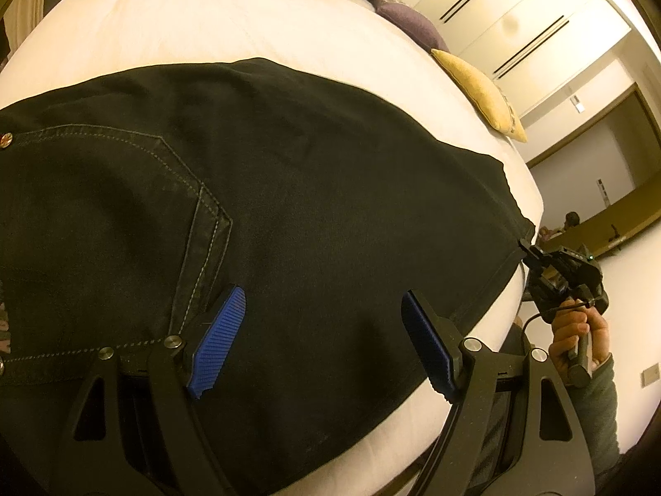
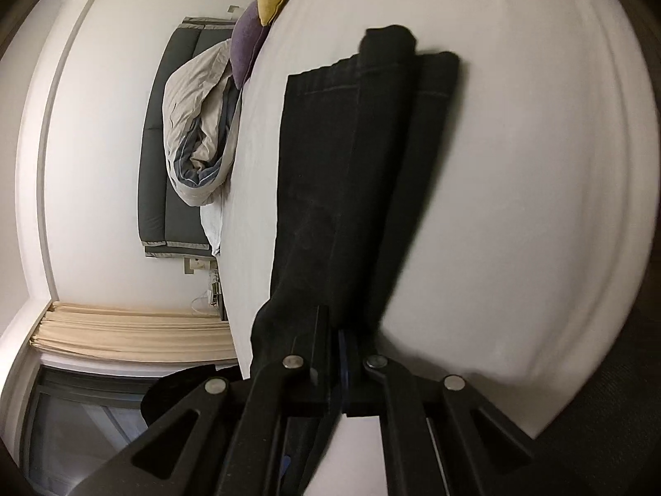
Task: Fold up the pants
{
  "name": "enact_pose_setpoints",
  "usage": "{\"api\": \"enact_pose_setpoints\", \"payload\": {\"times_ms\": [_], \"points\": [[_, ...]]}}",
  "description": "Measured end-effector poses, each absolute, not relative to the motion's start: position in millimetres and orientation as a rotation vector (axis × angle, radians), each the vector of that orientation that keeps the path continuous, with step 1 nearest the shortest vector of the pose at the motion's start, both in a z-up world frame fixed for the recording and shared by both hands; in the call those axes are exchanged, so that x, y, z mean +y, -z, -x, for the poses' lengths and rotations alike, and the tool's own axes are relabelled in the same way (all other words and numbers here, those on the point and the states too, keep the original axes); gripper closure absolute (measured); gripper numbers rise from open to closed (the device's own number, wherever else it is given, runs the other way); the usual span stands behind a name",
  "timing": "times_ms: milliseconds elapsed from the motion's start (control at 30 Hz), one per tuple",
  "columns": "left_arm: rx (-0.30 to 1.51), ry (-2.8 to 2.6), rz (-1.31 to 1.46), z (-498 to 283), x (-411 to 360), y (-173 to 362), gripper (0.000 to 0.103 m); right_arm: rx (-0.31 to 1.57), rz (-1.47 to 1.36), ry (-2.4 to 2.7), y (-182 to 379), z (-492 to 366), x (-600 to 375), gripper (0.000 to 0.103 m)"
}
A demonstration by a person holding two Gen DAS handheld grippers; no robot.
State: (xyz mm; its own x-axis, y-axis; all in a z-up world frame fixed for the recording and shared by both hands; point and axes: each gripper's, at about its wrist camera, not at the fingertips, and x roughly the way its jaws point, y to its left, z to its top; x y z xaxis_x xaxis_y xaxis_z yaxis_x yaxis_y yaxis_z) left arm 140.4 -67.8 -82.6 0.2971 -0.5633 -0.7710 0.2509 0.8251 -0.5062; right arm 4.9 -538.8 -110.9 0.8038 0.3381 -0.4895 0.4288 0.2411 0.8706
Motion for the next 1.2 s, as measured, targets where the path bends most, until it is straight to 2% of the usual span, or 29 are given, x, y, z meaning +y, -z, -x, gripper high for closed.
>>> {"api": "enact_pose_setpoints", "payload": {"times_ms": [167,400,500,567,700,900,1033,1067,1133,1200], "points": [[1.160,0.542,0.319,-137.6,-63.8,77.6,0.026,0.665,-1.341,0.082,102.0,1.6,-531.1,0.100],[1.151,0.535,0.308,-139.2,-64.4,79.0,0.026,0.659,-1.411,0.090,124.3,10.3,-529.7,0.101],[1.142,0.536,0.282,-141.9,-67.5,81.3,0.026,0.675,-1.359,0.067,119.4,6.9,-530.1,0.102],[1.135,0.538,0.269,-140.1,-71.6,82.5,0.026,0.678,-1.389,0.047,117.6,7.9,-535.3,0.096],[1.129,0.547,0.285,-140.5,-69.9,85.3,0.026,0.638,-1.275,0.167,86.7,23.3,-557.8,0.067],[1.125,0.539,0.282,-140.2,-68.9,88.9,0.026,0.506,-1.234,0.041,57.0,8.5,-569.4,0.066],[1.129,0.542,0.284,-140.7,-68.0,89.5,0.026,0.561,-1.264,0.059,88.4,-13.3,-573.9,0.064],[1.130,0.544,0.285,-140.6,-67.3,89.3,0.026,0.565,-1.281,0.112,101.2,-10.6,-582.5,0.066],[1.130,0.547,0.287,-140.8,-66.9,89.6,0.026,0.516,-1.306,0.199,111.4,7.2,-602.1,0.102],[1.130,0.550,0.294,-141.3,-65.7,90.0,0.026,0.445,-1.337,0.271,108.0,31.0,-616.7,0.103]]}}
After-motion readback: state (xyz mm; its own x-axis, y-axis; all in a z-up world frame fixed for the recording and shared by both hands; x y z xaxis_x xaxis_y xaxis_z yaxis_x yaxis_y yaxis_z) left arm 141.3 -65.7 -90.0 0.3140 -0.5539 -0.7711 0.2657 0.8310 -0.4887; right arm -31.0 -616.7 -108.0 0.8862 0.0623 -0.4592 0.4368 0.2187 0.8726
